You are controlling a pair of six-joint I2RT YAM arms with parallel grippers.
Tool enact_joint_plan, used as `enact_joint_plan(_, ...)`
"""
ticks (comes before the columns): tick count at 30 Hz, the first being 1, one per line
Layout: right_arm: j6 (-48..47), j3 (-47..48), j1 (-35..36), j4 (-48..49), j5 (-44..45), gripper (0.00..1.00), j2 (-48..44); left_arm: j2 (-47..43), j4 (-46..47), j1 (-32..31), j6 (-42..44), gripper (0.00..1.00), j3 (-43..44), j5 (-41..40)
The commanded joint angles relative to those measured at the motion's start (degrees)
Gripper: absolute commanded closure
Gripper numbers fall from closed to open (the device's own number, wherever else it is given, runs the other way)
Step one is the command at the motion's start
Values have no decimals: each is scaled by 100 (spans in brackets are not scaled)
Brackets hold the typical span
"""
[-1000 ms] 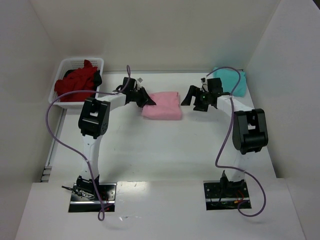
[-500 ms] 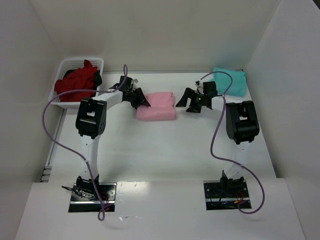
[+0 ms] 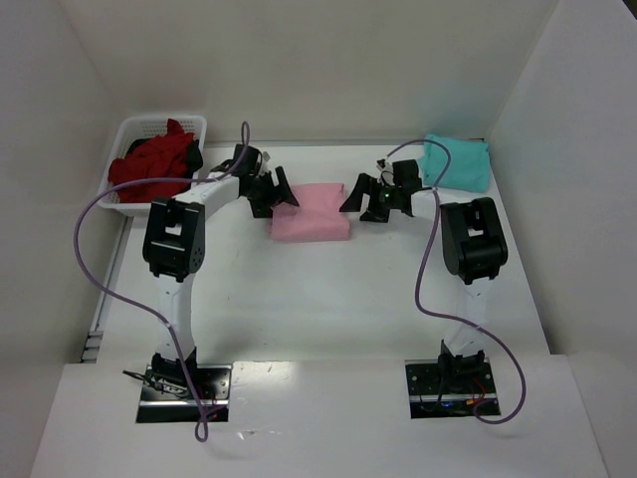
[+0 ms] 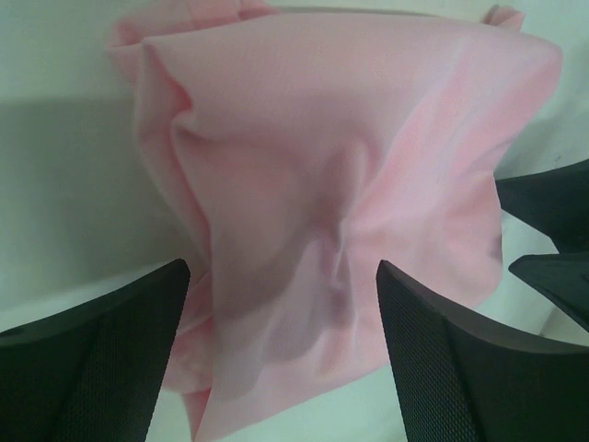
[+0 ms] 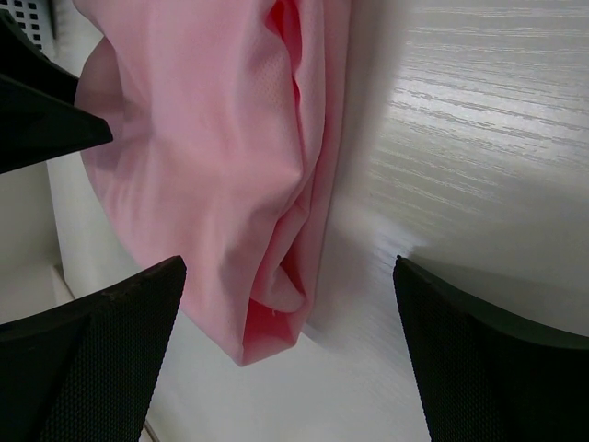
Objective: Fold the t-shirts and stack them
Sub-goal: Smooth out wrinkles on the folded tshirt, then put the neatly folded tshirt into the corner of the board with the right arm
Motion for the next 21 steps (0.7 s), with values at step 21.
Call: enact_joint_plan(21,342,440,406,-53,123,3,1026,-236,149,201,555,8,-468,-450)
